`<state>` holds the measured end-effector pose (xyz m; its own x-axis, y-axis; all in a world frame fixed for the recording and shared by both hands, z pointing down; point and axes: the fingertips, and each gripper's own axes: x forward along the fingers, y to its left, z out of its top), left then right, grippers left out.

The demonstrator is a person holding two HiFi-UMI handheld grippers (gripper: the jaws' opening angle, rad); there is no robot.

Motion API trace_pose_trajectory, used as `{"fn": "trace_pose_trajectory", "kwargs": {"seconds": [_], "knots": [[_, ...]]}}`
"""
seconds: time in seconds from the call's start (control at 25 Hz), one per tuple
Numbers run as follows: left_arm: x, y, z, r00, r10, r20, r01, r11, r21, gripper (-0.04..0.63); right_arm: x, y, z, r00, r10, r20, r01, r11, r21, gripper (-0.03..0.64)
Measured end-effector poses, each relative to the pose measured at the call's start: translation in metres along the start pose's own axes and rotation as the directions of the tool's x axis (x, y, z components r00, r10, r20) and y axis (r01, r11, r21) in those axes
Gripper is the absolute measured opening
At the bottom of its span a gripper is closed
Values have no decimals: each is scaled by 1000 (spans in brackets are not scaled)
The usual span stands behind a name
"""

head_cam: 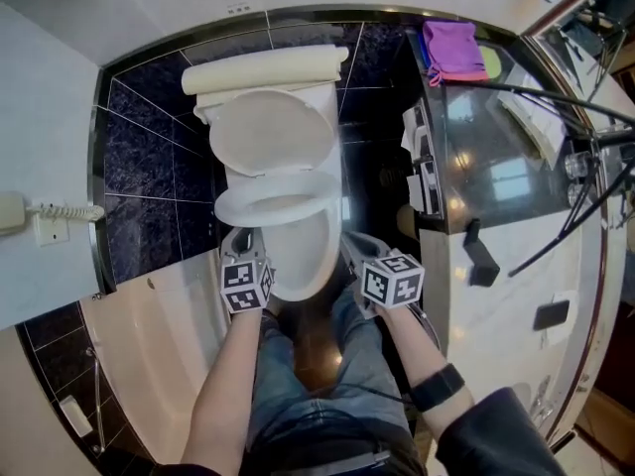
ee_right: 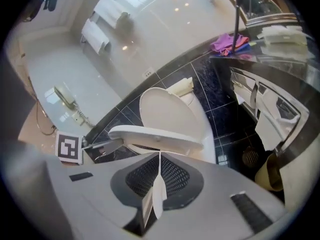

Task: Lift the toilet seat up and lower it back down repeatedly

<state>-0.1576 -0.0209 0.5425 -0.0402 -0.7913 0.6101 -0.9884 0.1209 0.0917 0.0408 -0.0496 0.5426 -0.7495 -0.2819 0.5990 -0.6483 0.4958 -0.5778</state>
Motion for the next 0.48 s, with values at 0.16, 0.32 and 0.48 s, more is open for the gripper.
{"fn": "trace_pose_trajectory", "kwargs": {"seconds": [0.16, 0.32, 0.48], "knots": [[20, 9, 31, 999, 26, 47, -26, 1000, 9, 0, -6, -1, 15, 1000, 16, -4, -16, 997, -73, 25], [42, 20, 58, 995, 54, 88, -56, 998, 12, 0, -8, -8, 23, 1000, 6, -9, -7, 995, -96, 25], [68, 32, 86, 991, 77, 110, -81, 996, 30, 0, -10, -13, 30, 1000, 14, -4, -15, 996, -85, 25]]}}
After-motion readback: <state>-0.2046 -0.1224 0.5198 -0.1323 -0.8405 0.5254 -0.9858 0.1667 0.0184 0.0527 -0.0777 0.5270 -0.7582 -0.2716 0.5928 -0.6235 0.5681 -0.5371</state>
